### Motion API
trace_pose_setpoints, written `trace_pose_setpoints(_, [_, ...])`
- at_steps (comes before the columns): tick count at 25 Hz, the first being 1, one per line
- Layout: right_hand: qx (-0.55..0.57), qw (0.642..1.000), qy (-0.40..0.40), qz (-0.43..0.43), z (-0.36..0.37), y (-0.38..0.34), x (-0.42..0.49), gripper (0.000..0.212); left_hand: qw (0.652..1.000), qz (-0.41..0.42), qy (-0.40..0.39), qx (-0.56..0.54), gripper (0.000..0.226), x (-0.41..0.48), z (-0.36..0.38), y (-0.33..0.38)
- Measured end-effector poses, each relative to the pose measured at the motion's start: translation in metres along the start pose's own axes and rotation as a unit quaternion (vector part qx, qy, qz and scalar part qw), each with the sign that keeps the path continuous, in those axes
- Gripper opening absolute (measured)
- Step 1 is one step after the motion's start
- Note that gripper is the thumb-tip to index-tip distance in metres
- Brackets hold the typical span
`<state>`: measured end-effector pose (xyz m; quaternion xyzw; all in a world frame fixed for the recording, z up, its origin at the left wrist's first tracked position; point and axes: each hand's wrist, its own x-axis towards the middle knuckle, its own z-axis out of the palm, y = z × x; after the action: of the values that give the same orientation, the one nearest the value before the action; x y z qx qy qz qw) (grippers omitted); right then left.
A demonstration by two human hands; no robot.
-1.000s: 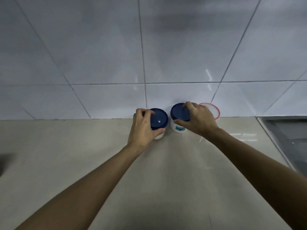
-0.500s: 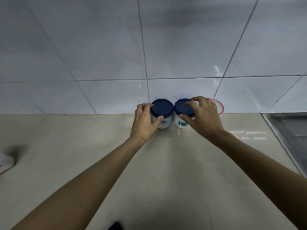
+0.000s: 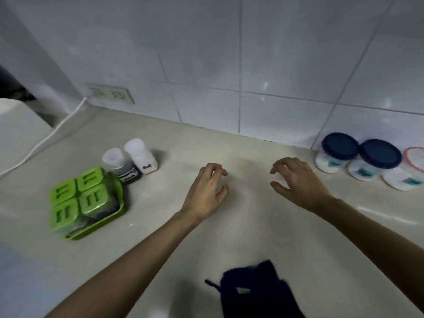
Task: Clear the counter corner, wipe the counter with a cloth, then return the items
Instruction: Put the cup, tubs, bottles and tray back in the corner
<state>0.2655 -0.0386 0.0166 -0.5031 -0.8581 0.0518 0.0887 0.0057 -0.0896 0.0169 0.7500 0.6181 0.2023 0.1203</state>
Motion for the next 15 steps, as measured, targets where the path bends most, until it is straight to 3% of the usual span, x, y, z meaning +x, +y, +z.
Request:
trace_pose_setpoints(8, [0.057,0.991,-0.041,-0.115,0.022,-0.182,0.139,0.043,0.984,-0.083,0.122,0.102,0.038,-0.026,-0.131,-0.174])
trace_pose_setpoints(12, [0.095,0.986,-0.063,-0.120,0.033,-0.253,0.199,0.068,0.981,-0.146,0.044,0.118,0.057,-0.020,-0.156,-0.224])
trace_pose_setpoints(15, [0.059,0.983,-0.115,-0.131,0.040,-0.286,0.232,0.074,0.983,-0.163,-0.003,0.085,0.060,-0.013,-0.150,-0.242])
